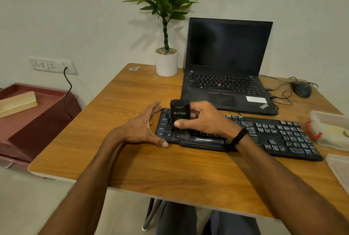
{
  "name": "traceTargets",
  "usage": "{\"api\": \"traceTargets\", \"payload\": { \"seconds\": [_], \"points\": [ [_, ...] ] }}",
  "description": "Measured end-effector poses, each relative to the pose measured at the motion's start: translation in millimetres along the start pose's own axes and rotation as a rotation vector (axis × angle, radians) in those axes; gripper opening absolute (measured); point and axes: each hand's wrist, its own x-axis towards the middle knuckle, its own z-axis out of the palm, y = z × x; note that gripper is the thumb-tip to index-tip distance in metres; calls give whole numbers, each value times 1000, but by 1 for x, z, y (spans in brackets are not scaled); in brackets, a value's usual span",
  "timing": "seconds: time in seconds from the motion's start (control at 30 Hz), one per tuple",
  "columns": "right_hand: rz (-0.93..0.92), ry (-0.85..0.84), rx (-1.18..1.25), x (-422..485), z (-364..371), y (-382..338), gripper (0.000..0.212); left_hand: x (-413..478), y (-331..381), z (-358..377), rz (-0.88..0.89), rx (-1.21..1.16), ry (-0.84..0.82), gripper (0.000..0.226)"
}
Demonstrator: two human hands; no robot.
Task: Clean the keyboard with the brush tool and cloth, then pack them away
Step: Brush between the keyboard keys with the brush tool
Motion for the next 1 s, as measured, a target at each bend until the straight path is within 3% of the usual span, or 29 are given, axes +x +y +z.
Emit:
{"api": "traceTargets", "payload": {
  "seconds": [0.07, 0.17, 0.3, 0.43, 0.57, 0.7, 0.83, 1.0],
  "points": [
    [2, 8, -21, -2, 3, 1, 45, -1, -1, 1, 3, 12, -3, 153],
    [-18, 176, -159, 1, -2, 0, 49, 0, 1, -1, 0, 21, 9, 155],
    [13, -46, -59, -2, -4, 1, 48, 0, 1, 0, -6, 30, 8, 155],
    [-21, 173, -158, 0, -11, 3, 43, 1, 2, 1, 4, 13, 15, 154],
    [4, -59, -3, -2, -3, 5, 42, 0, -1, 1, 8, -1, 8, 151],
    [-54, 210, -151, 4, -2, 1, 38, 1, 2, 0, 21, -15, 11, 151],
    [-58, 74, -83, 7, 5, 4, 40, 1, -3, 0, 39, -24, 10, 149],
    [-101, 230, -193, 13, 11, 0, 43, 1, -2, 0, 45, -13, 22, 146]
  ]
}}
